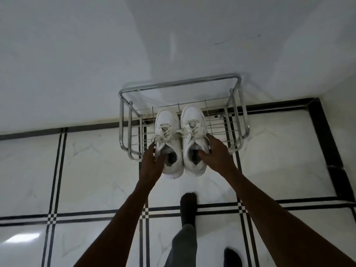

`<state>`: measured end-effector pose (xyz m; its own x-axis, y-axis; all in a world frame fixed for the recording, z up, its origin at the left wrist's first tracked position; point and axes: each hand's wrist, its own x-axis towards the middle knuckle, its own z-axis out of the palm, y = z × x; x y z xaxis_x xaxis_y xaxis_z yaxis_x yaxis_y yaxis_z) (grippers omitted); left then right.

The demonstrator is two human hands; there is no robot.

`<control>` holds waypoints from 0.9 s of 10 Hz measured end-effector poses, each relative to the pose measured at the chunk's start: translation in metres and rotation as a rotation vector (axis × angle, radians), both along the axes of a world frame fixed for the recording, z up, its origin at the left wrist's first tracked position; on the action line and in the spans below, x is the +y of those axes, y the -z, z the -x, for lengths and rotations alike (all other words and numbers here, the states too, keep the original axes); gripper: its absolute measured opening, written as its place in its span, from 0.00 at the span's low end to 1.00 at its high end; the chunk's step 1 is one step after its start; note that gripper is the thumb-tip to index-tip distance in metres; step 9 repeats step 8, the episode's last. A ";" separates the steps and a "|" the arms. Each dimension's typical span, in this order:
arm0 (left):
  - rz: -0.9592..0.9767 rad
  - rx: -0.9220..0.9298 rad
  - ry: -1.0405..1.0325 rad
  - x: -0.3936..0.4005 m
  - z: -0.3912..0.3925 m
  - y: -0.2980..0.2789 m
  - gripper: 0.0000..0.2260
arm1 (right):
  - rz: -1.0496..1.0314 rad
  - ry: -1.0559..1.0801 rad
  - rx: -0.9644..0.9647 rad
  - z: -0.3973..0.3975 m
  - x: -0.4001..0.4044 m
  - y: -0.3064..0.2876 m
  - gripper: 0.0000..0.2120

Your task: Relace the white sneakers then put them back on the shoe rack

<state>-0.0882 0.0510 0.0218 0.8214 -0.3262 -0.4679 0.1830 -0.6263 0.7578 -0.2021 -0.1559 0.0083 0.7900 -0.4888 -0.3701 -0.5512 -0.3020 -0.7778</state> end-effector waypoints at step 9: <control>-0.094 0.030 0.132 -0.037 -0.059 0.056 0.32 | -0.009 0.043 0.146 -0.050 -0.032 0.037 0.31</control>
